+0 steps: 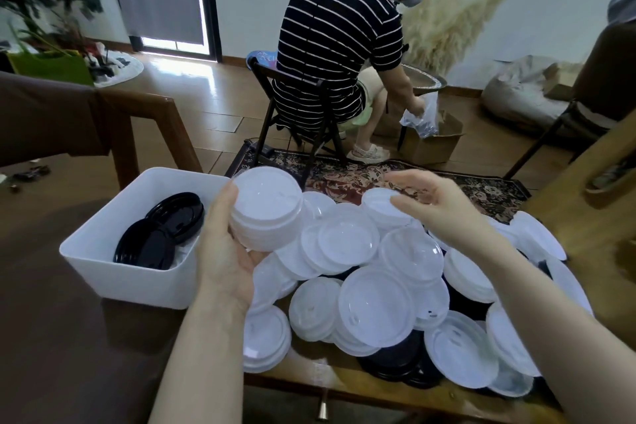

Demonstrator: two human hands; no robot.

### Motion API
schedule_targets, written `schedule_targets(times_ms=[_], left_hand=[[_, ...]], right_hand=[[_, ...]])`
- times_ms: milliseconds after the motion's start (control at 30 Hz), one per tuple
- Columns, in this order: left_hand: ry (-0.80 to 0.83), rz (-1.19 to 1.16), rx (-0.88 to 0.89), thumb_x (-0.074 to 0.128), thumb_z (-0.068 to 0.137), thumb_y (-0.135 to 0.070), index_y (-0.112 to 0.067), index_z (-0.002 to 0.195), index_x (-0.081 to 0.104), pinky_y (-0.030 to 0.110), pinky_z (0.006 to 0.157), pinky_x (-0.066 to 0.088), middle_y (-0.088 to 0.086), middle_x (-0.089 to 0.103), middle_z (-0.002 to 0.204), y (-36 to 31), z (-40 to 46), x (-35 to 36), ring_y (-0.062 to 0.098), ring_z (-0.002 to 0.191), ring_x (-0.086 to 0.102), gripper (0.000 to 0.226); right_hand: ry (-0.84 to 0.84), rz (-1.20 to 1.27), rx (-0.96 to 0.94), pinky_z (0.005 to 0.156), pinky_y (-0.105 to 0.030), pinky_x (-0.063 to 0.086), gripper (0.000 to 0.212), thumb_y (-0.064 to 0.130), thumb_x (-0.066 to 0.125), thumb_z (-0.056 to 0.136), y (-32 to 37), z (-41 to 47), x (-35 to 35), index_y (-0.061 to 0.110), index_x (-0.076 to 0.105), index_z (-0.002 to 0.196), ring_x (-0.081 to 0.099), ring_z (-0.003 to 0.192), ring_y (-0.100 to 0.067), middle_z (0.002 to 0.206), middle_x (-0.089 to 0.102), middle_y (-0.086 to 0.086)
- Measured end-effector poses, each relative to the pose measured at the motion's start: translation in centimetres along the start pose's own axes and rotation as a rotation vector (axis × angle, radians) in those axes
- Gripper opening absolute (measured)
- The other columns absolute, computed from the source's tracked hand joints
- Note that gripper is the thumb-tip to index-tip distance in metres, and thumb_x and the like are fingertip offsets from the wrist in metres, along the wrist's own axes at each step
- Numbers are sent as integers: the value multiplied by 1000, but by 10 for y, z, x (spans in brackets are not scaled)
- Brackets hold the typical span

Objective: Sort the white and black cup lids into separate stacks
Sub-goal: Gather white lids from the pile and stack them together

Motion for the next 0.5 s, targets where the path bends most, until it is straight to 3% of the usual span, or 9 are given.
schedule_targets(times_ms=[67,167,333,500], left_hand=[[-8,-7,3,76,71,-53,-29,130,65,57,98,52,2,69,127,1,2,-1,31,118,65,64],[-4,3,13,82,52,-58,-31,132,62,60,97,51,3,67,130,1,2,1,31,118,64,87],[-4,34,34,81,57,-56,-32,132,61,59,95,53,2,67,129,1,2,0,30,118,65,81],[27,55,44,81,70,-47,-32,135,59,54,92,56,0,67,129,0,0,6,27,118,64,70]], right_hand=[[112,-147,-26,104,-31,35,36,24,67,90,-4,-4,20,26,62,126,46,123,-7,126,56,13],[210,-424,-63,112,-39,25,47,39,65,89,-8,-6,49,32,53,134,34,136,-15,136,51,8],[121,-699,25,104,-40,25,52,48,52,93,-9,-2,63,30,43,141,44,124,-19,123,57,5],[17,-623,82,98,-36,23,39,29,54,93,-16,3,60,28,53,132,48,112,-16,96,59,10]])
Point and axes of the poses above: each hand's wrist, its own z-axis towards the middle knuckle, its own x-axis out of the palm, y = z × x, the point moved 8 cm from there along z, towards the middle knuckle
